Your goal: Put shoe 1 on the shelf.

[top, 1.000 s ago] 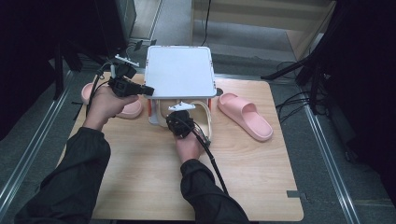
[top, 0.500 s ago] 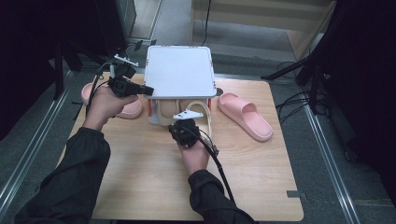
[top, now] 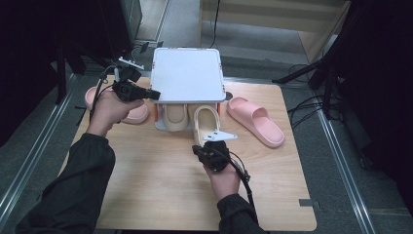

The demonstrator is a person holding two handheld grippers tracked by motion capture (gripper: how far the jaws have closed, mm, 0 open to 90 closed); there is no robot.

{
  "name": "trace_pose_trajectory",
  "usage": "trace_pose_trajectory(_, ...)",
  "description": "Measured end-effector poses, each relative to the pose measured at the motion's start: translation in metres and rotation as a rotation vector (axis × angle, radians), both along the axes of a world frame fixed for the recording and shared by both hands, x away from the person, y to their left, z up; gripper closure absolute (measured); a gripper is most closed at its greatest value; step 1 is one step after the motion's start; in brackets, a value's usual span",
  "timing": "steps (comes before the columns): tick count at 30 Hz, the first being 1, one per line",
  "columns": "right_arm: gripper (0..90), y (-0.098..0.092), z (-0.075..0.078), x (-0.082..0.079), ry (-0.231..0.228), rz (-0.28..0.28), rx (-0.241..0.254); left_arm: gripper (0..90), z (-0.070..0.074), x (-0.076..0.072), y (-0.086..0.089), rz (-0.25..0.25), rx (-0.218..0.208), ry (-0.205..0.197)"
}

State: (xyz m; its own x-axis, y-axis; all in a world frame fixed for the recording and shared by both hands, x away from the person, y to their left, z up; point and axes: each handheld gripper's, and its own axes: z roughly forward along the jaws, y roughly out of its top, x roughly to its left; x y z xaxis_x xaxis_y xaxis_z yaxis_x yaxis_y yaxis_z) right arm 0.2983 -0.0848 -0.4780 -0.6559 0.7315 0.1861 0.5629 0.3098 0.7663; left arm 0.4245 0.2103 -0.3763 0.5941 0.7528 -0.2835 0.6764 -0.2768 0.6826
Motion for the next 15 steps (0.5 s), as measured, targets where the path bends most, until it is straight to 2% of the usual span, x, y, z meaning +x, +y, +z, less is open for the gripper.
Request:
trace_pose_trajectory(3, 90.0, -0.014, -0.004, -0.006, 0.015, -0.009, -0.002, 84.3, 0.0, 0.0, -0.001, 0.002, 0.007, -0.004)
trace_pose_trajectory(7, 90.0, -0.021, -0.01, -0.007, 0.024, -0.007, -0.008, 84.3, 0.0, 0.0, 0.0, 0.003, 0.002, -0.002)
trace_pose_trajectory(11, 90.0, -0.028, -0.015, -0.006, 0.035, -0.005, -0.006, 84.3, 0.0, 0.0, 0.0, 0.002, 0.002, -0.002)
trace_pose_trajectory(13, 90.0, -0.035, -0.019, -0.003, 0.037, -0.011, -0.028, 84.3, 0.0, 0.0, 0.001, -0.001, -0.002, -0.001)
trace_pose_trajectory(15, 90.0, -0.037, -0.021, -0.002, 0.042, -0.017, -0.029, 84.3, 0.0, 0.0, 0.001, -0.002, -0.003, 0.001)
